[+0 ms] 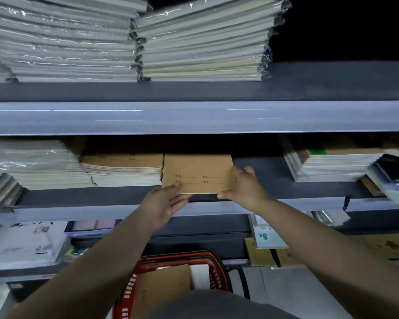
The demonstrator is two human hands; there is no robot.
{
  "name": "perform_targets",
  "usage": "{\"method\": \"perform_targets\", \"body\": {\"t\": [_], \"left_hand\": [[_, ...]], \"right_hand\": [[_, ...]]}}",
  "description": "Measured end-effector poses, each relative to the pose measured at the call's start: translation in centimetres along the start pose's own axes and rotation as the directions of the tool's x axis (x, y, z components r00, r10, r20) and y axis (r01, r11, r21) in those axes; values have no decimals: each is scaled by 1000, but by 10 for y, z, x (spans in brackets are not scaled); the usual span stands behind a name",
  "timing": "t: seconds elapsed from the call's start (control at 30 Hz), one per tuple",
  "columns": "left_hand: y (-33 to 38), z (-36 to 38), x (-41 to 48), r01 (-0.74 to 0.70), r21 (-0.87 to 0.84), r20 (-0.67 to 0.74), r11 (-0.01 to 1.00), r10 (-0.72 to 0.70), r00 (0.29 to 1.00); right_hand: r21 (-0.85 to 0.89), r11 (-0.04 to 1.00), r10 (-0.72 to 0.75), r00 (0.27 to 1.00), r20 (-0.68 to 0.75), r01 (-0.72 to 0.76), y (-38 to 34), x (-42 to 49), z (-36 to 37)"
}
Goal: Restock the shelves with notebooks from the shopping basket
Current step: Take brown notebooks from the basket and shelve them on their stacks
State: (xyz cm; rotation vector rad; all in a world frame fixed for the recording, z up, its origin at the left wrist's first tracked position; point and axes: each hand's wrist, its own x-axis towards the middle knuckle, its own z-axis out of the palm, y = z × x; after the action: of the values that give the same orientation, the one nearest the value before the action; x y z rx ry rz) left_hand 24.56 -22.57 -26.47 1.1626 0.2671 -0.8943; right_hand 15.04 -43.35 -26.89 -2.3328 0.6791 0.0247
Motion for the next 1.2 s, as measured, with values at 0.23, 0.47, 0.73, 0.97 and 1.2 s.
{"method": "perform_targets", "body": {"t": [0.23, 0.47, 0.73, 0.97, 1.2], "left_hand": [[8, 6, 7, -41, 149, -72, 988, 53, 996], [17, 11, 20, 1, 196, -111, 981, 21, 994], [21, 17, 36, 9, 250, -171, 968, 34, 985], [19, 13, 45, 7, 293, -173, 956, 46, 984], [16, 15, 32, -89, 309, -135, 947, 136, 981]], "right_hand": [[50, 998, 28, 998, -53, -25, -2, 20, 8], [25, 998, 51, 995, -85, -49, -8, 35, 9], [134, 988, 89, 991, -104, -75, -10, 49, 4], [125, 986, 122, 989, -88, -111, -9, 52, 6], [148, 982, 136, 983, -123, -118, -12, 39, 7]]}}
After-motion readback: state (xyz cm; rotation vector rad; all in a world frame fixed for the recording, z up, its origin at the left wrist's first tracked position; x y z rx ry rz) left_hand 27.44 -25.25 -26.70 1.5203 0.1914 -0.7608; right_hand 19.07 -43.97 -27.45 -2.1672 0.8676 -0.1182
